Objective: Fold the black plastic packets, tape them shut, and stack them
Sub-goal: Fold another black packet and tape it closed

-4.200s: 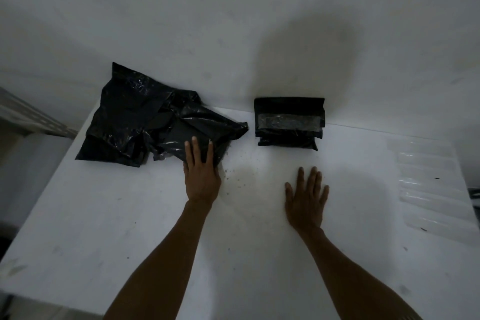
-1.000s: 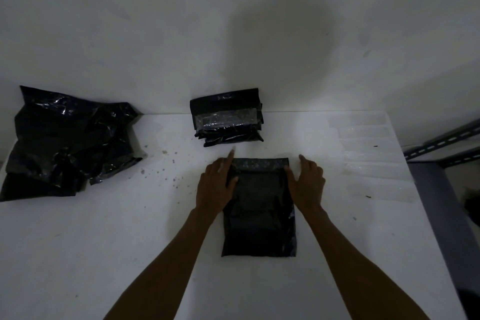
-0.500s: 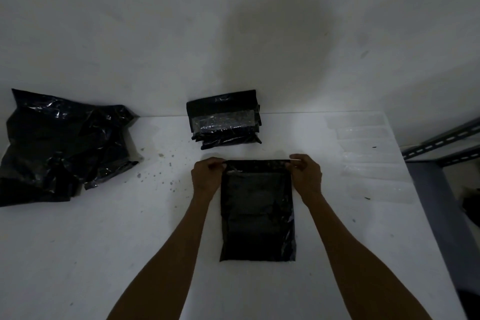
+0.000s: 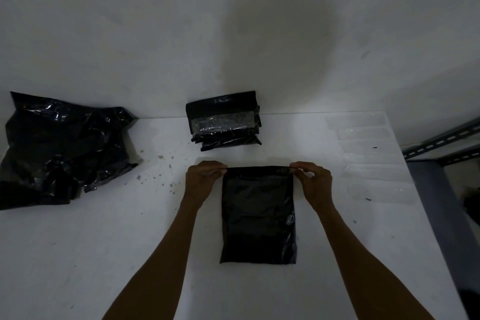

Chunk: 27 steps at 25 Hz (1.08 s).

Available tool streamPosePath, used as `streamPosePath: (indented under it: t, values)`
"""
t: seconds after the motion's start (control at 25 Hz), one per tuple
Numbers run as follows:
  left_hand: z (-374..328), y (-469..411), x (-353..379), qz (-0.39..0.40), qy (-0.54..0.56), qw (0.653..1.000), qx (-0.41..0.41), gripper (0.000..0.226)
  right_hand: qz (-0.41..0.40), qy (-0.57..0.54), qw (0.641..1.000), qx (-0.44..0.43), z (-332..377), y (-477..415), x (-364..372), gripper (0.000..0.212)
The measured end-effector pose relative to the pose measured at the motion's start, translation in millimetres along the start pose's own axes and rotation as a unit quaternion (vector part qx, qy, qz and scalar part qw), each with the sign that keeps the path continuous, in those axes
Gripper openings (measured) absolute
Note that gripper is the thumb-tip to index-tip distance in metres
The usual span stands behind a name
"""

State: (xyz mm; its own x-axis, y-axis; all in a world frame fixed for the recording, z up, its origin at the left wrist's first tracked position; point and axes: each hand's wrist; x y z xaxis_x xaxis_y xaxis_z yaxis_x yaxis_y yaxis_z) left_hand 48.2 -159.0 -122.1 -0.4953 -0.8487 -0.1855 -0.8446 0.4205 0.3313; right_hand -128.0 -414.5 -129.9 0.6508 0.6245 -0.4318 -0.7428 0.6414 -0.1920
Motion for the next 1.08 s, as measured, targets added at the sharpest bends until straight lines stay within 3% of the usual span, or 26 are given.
streamPosePath:
  t: [0.28,0.44,0.56,0.64,0.72,0.8,0.88,1.0,1.08]
  values:
    - [-11.7,0.2,7.9,-0.020,-0.006,0.999,-0.035,0.019,0.030,0.021,0.999,0.018,4.2,-6.2,1.7,0.012]
    - [-10.3,-3.7,14.9,-0.065,-0.066,0.996,-0.018,0.019,-0.013,0.061,0.996,0.057,9.8,-9.9,6.0,0.022]
    - [-10.1,11.9,24.6,-0.089,-0.202,0.975,0.021,0.075,-0.025,0.162,0.985,0.058,18.0,8.1,12.7,0.052]
    - [1.3,35.8,30.4,-0.055,-0.359,0.924,0.120,0.090,0.033,0.226,0.973,-0.044,25.0,39.1,22.0,0.047]
    - [17.4,58.1,33.0,-0.013,-0.438,0.886,0.152,0.100,0.115,0.255,0.955,-0.097,26.5,72.2,25.4,0.050]
    - [27.5,71.8,31.4,-0.033,-0.442,0.889,0.114,0.106,0.119,0.284,0.947,-0.087,21.4,93.3,22.0,0.062]
    - [25.0,79.7,28.2,-0.085,-0.416,0.904,0.060,0.106,0.066,0.303,0.950,-0.045,20.7,98.6,12.6,0.066]
    - [15.4,95.2,28.9,-0.150,-0.376,0.913,-0.042,0.105,0.008,0.246,0.963,0.110,33.6,100.5,0.5,0.080]
    - [8.9,106.7,31.6,-0.146,-0.328,0.924,-0.132,0.100,0.010,0.205,0.957,0.207,47.3,105.9,1.3,0.088]
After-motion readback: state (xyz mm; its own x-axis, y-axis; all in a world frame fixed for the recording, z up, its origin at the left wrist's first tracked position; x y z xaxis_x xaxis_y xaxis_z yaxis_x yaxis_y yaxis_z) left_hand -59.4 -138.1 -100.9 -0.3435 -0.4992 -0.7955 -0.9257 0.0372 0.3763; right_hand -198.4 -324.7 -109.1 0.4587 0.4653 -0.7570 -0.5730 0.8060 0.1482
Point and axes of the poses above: each hand's wrist, its own y-axis away from the middle knuckle, its own x-axis out of the palm, z = x × y, and after that the axes turned 10 degrees about -x, right-handed
